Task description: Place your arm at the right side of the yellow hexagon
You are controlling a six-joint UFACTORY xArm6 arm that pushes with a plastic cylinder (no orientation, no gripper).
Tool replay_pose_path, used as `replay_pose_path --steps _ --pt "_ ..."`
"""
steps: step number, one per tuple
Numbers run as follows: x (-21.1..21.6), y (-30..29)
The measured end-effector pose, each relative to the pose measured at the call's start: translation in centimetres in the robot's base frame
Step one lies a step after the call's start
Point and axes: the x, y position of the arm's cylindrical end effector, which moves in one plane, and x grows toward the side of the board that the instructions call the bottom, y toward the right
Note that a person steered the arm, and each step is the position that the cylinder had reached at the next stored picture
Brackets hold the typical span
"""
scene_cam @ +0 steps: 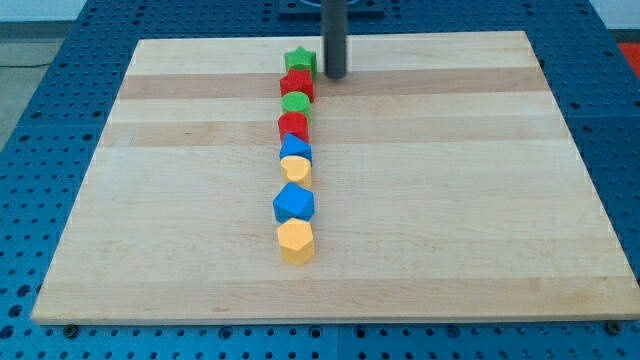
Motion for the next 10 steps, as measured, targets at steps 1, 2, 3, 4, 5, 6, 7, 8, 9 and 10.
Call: replay_pose_path --steps 1,2,3,4,5,6,7,8,9,10 --pt "3.3 8.0" --pt "9.0 12.3" --pt "16.7 12.4" --pt "25.9 12.4" --pt "34.0 9.9" --pt "34.1 7.1" --pt "34.1 -2.8" --pt "33.6 -11.5" --pt "29.7 -14.9" --pt "28.3 -13.7"
